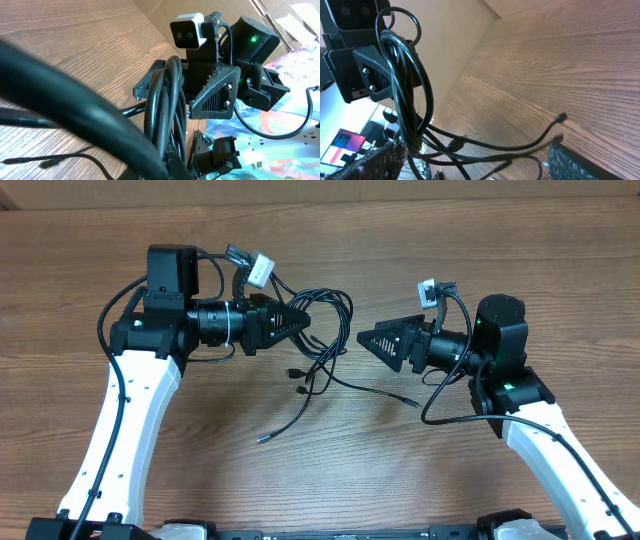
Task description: Untangle cables
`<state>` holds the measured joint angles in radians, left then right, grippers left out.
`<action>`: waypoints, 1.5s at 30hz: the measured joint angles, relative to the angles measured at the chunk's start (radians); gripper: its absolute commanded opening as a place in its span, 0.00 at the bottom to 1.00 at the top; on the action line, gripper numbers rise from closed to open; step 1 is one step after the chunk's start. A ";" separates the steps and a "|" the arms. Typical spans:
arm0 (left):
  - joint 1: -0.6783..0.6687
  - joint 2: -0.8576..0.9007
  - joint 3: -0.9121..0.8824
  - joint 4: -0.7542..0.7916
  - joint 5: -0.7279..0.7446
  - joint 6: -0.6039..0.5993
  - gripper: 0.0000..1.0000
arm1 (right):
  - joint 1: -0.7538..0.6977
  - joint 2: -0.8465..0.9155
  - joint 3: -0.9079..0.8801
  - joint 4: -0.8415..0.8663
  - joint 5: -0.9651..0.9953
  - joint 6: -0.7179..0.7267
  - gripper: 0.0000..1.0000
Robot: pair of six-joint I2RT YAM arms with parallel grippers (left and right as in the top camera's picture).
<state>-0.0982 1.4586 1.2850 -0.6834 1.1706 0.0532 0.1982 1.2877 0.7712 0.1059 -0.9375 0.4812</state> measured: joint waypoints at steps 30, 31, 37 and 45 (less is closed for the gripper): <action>-0.046 0.000 0.000 -0.003 0.040 -0.002 0.04 | 0.000 0.000 0.000 -0.001 0.019 -0.007 0.89; -0.046 0.000 0.000 -0.003 0.041 -0.003 0.04 | 0.000 0.000 0.000 0.003 0.022 -0.007 0.89; -0.046 0.000 0.000 -0.004 0.037 -0.003 0.04 | 0.000 0.000 0.000 0.043 0.041 -0.006 0.88; -0.047 0.000 0.000 -0.004 0.033 -0.003 0.04 | -0.001 0.000 0.000 0.042 0.116 0.005 0.88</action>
<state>-0.1448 1.4586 1.2850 -0.6872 1.2037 0.0505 0.1970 1.2877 0.7712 0.1482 -0.8215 0.4866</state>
